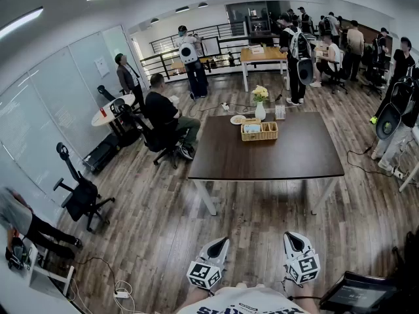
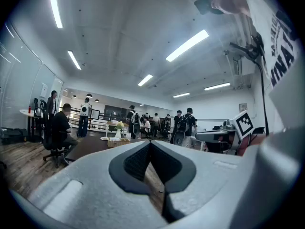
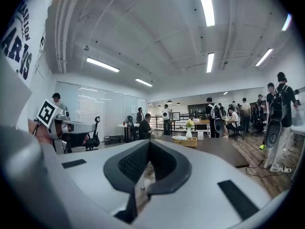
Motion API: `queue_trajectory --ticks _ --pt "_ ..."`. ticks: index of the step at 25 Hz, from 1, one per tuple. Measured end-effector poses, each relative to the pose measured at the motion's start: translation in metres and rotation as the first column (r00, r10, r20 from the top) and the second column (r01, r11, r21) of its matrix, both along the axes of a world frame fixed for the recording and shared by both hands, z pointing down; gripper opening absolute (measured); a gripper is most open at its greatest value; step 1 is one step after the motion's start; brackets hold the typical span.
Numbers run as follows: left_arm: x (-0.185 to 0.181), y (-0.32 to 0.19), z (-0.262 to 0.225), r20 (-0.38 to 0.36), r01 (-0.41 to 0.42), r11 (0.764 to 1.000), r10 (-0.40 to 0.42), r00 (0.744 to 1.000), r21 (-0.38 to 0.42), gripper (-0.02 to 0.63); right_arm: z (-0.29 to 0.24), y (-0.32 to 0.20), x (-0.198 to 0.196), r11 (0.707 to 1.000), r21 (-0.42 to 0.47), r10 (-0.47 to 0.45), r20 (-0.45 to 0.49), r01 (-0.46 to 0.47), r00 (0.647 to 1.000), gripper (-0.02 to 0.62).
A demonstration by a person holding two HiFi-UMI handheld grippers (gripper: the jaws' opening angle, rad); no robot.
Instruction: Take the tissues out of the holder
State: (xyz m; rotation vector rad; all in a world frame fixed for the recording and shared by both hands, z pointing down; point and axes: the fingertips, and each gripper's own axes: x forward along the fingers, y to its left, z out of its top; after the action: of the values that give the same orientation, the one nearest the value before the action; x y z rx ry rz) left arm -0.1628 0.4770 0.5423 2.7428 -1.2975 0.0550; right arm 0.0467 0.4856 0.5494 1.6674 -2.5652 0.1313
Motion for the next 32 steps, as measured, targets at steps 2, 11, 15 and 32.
queue_trajectory --ticks 2,11,15,32 --pt "-0.006 -0.004 -0.002 0.001 0.017 1.000 -0.017 1.000 0.010 0.005 -0.002 -0.002 0.000 1.000 0.005 0.000 0.001 0.000 1.000 0.008" --pt "-0.011 -0.008 -0.011 -0.005 0.031 0.999 -0.031 1.000 0.028 0.003 -0.005 -0.004 -0.006 1.000 0.002 -0.010 0.021 0.010 1.000 0.008" --pt "-0.008 -0.010 -0.001 -0.004 0.031 0.999 -0.031 1.000 0.022 0.005 0.000 -0.010 0.000 1.000 -0.008 -0.008 0.091 0.009 0.996 0.008" --pt "0.026 -0.002 0.030 0.033 0.035 0.999 -0.034 0.999 -0.031 0.005 0.061 -0.014 0.054 0.990 -0.132 0.060 0.116 -0.044 0.991 0.009"
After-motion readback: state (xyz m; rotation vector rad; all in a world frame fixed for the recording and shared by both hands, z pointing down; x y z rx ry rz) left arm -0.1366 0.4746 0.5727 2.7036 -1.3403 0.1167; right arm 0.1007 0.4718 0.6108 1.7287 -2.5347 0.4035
